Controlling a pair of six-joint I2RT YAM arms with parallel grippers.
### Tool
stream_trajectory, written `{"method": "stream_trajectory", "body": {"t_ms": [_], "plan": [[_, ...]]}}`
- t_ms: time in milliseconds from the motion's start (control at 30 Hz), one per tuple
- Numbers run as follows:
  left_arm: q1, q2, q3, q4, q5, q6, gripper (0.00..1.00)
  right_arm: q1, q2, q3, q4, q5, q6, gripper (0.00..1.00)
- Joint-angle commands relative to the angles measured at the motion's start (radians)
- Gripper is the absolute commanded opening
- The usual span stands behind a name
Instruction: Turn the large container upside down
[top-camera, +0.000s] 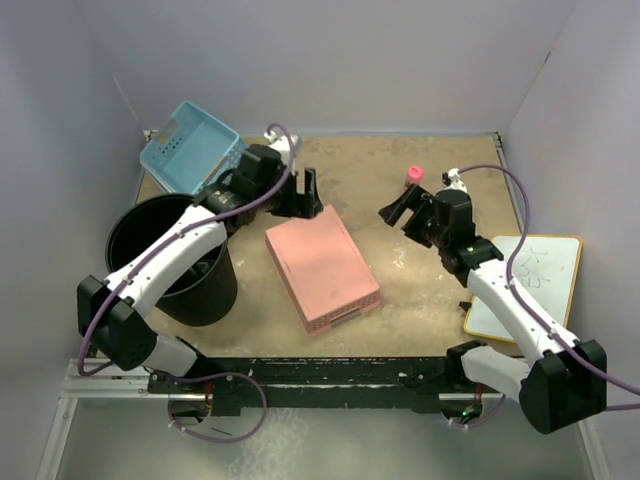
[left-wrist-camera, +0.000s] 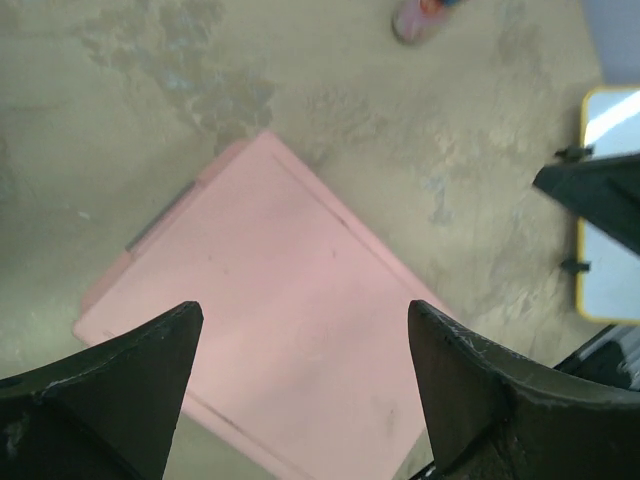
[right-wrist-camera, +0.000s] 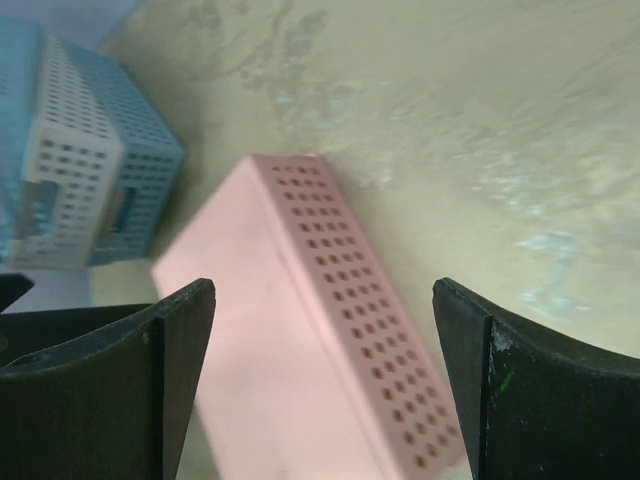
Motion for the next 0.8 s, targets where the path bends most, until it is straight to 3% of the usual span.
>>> {"method": "stream_trajectory", "body": {"t_ms": [0, 100, 233, 367, 567, 767], "plan": [[-0.129, 0.027, 0.005, -0.177, -0.162, 0.067, 0.82, -0.002, -0.045, 0.032, -0.243, 0.139, -0.28, 0.92], [-0.167, 0.025, -0.061, -0.224, -0.211, 0.037, 0.82, -0.003, -0.085, 0.001, -0.303, 0.142, -0.267, 0.92], [-0.219, -0.008, -0.17, -0.23, -0.367, -0.04, 0.82, -0.003, -0.15, -0.017, -0.365, 0.263, -0.257, 0.93], [-0.252, -0.013, -0.26, -0.194, -0.418, -0.171, 0.82, -0.003, -0.191, -0.018, -0.395, 0.345, -0.25, 0.97], [-0.258, 0.014, -0.342, -0.057, -0.341, -0.234, 0.82, -0.003, -0.175, -0.001, -0.389, 0.281, -0.302, 0.97], [-0.254, 0.139, -0.229, 0.138, -0.192, -0.18, 0.82, -0.003, -0.164, 0.022, -0.437, 0.159, -0.36, 0.97]]}}
